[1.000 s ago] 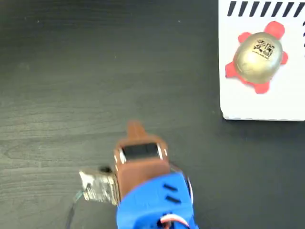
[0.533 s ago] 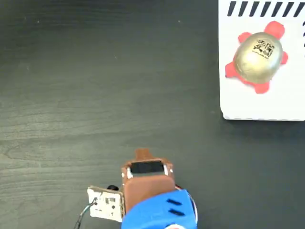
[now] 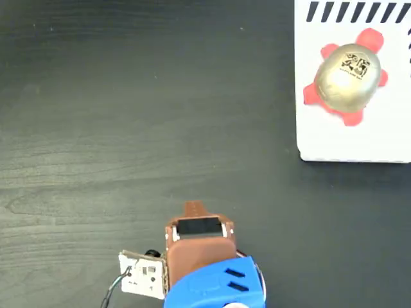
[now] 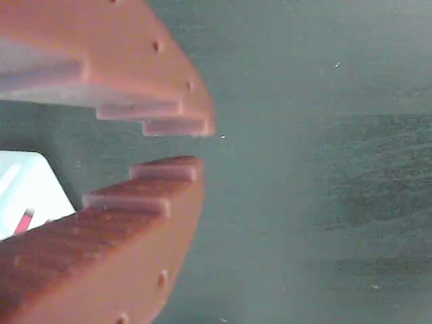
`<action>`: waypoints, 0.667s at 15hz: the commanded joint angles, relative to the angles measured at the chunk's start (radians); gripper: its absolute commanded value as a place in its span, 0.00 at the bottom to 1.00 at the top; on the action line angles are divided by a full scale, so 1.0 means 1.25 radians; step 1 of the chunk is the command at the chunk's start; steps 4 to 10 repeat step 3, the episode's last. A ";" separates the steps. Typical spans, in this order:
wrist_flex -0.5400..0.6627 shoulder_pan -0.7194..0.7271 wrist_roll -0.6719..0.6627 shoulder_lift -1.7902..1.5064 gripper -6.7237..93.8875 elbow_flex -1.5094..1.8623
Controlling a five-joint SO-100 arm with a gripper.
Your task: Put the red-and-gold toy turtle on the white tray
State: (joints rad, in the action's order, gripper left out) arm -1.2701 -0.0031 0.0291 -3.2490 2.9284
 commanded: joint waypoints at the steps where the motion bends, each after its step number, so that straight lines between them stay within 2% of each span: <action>1: -0.005 0.011 0.011 -0.004 0.07 -0.007; 10: -0.005 0.011 0.011 -0.004 0.07 -0.007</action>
